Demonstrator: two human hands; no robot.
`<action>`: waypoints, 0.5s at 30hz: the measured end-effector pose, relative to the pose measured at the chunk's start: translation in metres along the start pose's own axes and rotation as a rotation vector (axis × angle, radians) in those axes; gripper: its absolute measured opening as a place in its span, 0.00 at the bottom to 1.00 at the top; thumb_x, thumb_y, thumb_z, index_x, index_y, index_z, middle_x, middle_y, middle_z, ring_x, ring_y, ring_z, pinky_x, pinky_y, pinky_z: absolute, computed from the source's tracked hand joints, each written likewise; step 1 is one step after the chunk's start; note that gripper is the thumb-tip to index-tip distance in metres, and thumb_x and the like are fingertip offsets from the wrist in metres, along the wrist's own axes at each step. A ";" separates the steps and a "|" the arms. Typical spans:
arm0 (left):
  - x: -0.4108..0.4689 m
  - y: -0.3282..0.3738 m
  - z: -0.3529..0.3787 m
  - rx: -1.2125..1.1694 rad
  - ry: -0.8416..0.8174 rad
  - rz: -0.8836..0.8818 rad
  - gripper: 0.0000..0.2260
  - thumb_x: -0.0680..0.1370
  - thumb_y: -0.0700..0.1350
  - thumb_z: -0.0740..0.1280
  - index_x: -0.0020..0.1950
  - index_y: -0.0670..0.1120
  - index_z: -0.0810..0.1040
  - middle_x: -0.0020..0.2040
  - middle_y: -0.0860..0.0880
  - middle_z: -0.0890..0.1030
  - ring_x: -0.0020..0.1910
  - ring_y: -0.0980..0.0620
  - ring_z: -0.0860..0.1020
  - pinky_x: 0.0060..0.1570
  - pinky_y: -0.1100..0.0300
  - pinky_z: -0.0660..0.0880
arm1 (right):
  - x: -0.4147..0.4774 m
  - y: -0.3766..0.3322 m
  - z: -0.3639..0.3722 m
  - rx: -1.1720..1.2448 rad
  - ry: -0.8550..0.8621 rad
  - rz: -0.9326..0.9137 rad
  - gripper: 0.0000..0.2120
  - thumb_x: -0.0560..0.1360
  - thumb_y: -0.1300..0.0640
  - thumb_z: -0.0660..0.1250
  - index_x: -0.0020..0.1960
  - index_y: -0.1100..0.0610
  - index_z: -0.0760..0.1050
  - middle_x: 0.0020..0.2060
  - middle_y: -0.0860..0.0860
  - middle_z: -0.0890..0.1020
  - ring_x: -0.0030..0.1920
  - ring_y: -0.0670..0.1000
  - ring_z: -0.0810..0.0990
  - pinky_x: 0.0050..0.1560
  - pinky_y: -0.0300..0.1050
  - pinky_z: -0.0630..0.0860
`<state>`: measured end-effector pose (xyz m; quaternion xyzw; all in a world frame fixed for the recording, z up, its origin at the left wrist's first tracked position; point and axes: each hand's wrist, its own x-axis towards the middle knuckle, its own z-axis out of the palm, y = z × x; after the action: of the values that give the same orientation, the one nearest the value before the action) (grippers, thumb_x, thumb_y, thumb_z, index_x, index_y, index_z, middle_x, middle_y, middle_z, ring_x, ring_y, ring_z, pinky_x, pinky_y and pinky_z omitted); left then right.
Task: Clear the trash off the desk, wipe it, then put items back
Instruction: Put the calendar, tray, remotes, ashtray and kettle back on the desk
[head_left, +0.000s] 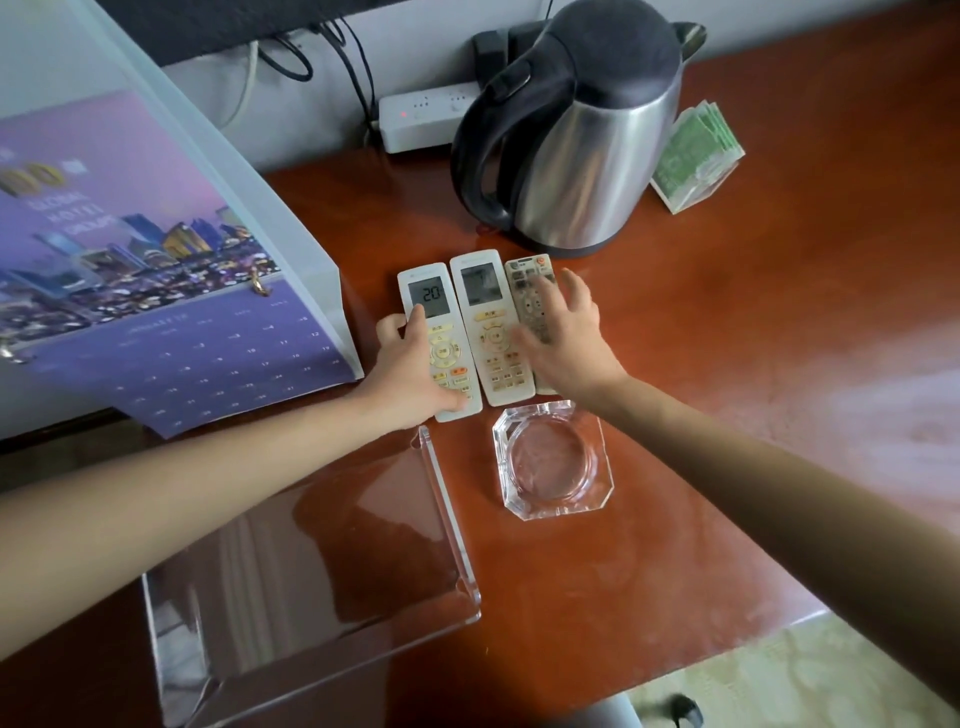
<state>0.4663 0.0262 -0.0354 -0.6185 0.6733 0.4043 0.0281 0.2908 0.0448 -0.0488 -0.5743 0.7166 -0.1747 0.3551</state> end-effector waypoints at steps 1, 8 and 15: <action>-0.001 -0.001 0.000 -0.001 -0.003 0.004 0.48 0.70 0.43 0.75 0.76 0.44 0.43 0.72 0.46 0.52 0.70 0.52 0.59 0.65 0.62 0.62 | -0.004 0.006 -0.004 0.013 0.022 -0.011 0.28 0.77 0.52 0.61 0.75 0.54 0.55 0.74 0.55 0.53 0.72 0.58 0.52 0.70 0.54 0.58; -0.005 -0.004 0.002 0.024 -0.022 0.027 0.44 0.72 0.40 0.72 0.76 0.44 0.43 0.71 0.46 0.52 0.70 0.51 0.60 0.59 0.66 0.64 | -0.020 0.034 -0.004 -0.006 -0.040 -0.024 0.27 0.79 0.58 0.57 0.76 0.56 0.52 0.69 0.56 0.64 0.67 0.58 0.63 0.68 0.51 0.63; -0.009 -0.007 0.000 0.084 0.022 0.082 0.38 0.72 0.41 0.72 0.75 0.45 0.52 0.70 0.46 0.54 0.70 0.50 0.59 0.63 0.63 0.62 | -0.039 0.035 -0.008 0.088 0.027 0.023 0.29 0.76 0.55 0.63 0.73 0.57 0.56 0.66 0.55 0.64 0.68 0.52 0.63 0.69 0.47 0.62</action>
<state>0.4746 0.0339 -0.0343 -0.5932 0.7146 0.3695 0.0300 0.2643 0.0900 -0.0543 -0.5474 0.7195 -0.2098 0.3724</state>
